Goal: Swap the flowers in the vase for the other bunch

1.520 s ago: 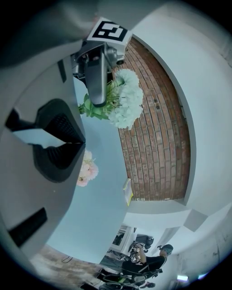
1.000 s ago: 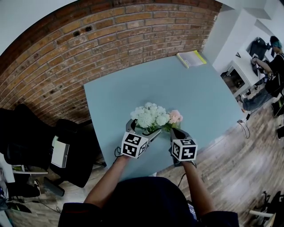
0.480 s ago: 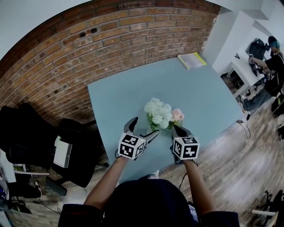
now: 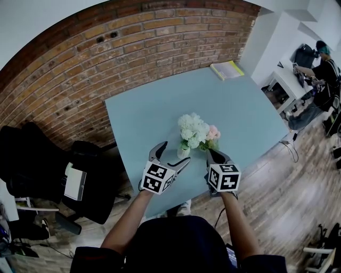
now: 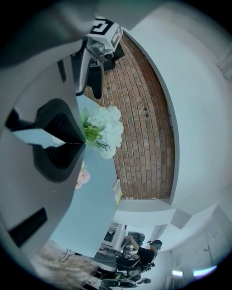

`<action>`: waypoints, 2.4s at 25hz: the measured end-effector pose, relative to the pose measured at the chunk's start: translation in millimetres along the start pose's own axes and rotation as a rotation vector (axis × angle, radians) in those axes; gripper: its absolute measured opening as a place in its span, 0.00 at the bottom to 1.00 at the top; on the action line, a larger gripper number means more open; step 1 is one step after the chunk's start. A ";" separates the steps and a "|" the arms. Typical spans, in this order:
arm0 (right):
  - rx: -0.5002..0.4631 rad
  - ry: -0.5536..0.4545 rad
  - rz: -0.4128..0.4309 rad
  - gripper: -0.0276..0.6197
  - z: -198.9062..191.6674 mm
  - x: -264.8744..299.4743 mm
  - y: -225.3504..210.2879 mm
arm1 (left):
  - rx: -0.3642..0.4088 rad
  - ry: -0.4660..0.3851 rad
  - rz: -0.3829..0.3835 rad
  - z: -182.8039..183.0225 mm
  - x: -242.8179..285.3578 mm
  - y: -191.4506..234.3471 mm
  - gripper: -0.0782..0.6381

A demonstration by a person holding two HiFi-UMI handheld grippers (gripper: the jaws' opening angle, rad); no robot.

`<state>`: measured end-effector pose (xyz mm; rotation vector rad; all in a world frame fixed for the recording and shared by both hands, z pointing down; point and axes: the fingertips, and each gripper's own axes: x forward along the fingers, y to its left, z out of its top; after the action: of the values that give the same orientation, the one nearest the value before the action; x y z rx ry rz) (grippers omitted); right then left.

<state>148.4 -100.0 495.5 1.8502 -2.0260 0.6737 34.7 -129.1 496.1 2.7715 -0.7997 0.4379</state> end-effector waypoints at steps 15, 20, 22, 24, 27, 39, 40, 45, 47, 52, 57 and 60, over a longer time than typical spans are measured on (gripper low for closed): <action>0.033 -0.091 -0.036 0.06 12.1 -29.2 27.8 | 0.048 -0.091 -0.047 29.0 -50.1 -17.5 0.40; 0.043 -0.097 -0.036 0.06 10.6 -34.1 37.7 | 0.043 -0.115 -0.048 35.9 -64.0 -14.1 0.22; 0.036 -0.095 -0.040 0.06 10.0 -35.2 41.6 | 0.044 -0.129 -0.047 38.5 -69.1 -12.8 0.16; 0.028 -0.093 -0.043 0.06 9.8 -36.2 45.5 | 0.043 -0.140 -0.054 39.5 -73.5 -13.0 0.12; 0.015 -0.092 -0.043 0.06 8.7 -39.3 53.6 | 0.042 -0.145 -0.066 37.9 -80.9 -14.1 0.12; 0.003 -0.105 -0.078 0.06 6.4 -54.3 68.7 | -0.026 -0.186 -0.084 33.0 -101.4 -9.9 0.12; 0.000 -0.112 -0.074 0.06 7.6 -55.3 70.5 | -0.031 -0.188 -0.083 32.9 -103.0 -10.6 0.12; 0.004 -0.156 -0.036 0.06 16.1 -61.0 76.0 | -0.028 -0.203 -0.057 38.4 -108.9 -13.7 0.12; 0.004 -0.168 -0.023 0.06 19.0 -63.3 76.6 | -0.026 -0.210 -0.048 43.3 -109.6 -13.9 0.12; 0.005 -0.184 0.009 0.06 20.9 -75.1 72.2 | -0.001 -0.218 -0.027 55.5 -108.0 -23.9 0.12; 0.009 -0.198 0.022 0.06 19.3 -94.6 58.4 | 0.009 -0.228 -0.018 62.1 -108.4 -48.1 0.12; 0.009 -0.203 0.030 0.06 16.5 -107.6 51.8 | 0.008 -0.233 -0.014 64.2 -110.8 -63.4 0.12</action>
<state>110.7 -15.5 418.1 1.9677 -2.1823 0.5224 -5.8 -42.2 390.2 2.8693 -0.8279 0.1162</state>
